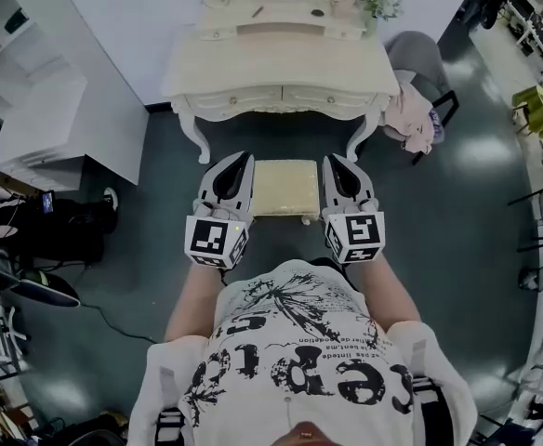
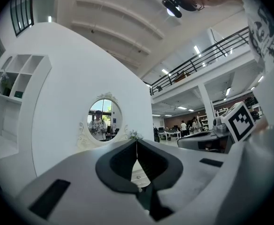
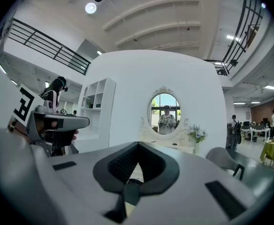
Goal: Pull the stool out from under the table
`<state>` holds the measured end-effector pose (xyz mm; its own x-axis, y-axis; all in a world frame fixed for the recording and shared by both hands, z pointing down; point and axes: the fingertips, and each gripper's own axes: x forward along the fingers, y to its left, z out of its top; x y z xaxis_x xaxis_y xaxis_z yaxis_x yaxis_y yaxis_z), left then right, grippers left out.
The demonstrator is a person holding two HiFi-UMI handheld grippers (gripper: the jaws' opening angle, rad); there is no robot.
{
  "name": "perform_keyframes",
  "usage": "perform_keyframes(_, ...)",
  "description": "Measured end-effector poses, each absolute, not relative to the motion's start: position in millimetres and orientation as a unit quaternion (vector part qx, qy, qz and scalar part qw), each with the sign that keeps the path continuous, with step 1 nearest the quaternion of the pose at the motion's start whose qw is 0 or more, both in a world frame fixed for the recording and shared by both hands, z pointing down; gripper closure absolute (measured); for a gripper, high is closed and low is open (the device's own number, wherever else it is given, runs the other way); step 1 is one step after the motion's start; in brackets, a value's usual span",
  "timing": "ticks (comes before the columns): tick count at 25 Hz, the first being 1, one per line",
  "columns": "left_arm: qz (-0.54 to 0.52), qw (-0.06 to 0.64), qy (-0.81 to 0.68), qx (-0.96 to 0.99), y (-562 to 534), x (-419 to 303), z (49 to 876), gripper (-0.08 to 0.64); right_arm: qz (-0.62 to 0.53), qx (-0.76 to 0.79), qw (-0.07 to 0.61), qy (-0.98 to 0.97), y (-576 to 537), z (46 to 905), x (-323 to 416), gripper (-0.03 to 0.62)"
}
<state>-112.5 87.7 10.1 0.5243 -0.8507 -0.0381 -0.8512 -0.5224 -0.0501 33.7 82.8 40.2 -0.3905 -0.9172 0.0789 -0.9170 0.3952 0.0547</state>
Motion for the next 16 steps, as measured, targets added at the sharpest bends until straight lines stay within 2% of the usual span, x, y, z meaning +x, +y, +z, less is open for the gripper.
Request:
perform_keyframes(11,-0.009,0.03,0.489,-0.872,89,-127,17,0.54,-0.001,0.542,0.04,-0.84,84,29,25,0.575)
perform_keyframes(16,-0.002,0.051,0.477,-0.878,84,-128,4,0.539,-0.015,0.537,0.036,-0.843,76,13,19,0.575)
